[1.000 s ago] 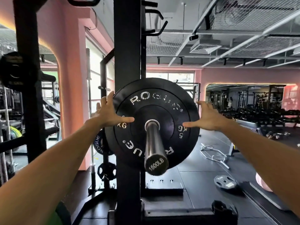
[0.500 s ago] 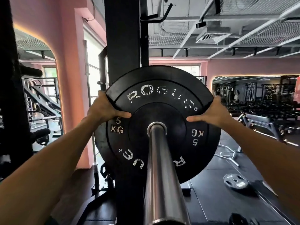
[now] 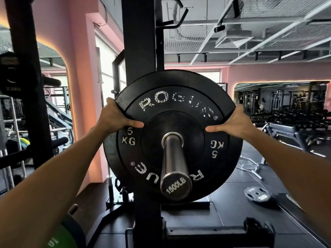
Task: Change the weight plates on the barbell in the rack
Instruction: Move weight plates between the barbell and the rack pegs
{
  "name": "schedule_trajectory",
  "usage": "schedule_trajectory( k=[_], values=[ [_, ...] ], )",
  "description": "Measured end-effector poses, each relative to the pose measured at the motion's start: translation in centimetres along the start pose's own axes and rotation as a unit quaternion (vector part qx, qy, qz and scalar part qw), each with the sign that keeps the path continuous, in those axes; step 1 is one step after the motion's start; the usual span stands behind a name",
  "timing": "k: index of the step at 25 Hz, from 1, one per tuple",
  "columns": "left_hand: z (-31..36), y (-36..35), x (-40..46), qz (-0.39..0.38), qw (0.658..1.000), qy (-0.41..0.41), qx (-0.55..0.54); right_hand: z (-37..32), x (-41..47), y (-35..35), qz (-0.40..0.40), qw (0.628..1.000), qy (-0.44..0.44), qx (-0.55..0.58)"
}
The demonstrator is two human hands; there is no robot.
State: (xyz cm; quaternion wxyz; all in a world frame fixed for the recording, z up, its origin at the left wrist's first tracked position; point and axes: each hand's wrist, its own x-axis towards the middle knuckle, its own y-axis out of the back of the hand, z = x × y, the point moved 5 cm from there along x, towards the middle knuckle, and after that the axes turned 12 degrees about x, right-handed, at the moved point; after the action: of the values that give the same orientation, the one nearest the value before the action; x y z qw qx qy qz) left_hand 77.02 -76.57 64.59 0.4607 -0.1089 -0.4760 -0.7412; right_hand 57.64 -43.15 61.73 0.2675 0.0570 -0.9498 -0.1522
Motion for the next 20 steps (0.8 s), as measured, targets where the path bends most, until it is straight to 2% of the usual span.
schedule_trajectory(
  k=[13,17,20],
  values=[
    [3.1,13.6,-16.9,0.000,0.999,-0.004,-0.034,-7.6,-18.1,9.5,-0.011,1.000,-0.007,-0.005],
    [3.0,17.7,-20.7,-0.018,0.998,0.006,-0.054,-10.4,-22.5,11.5,-0.013,1.000,-0.003,-0.023],
    [2.6,21.7,-22.7,-0.004,0.998,0.003,-0.060,-13.9,-25.4,11.7,-0.028,0.999,0.003,-0.033]
  ],
)
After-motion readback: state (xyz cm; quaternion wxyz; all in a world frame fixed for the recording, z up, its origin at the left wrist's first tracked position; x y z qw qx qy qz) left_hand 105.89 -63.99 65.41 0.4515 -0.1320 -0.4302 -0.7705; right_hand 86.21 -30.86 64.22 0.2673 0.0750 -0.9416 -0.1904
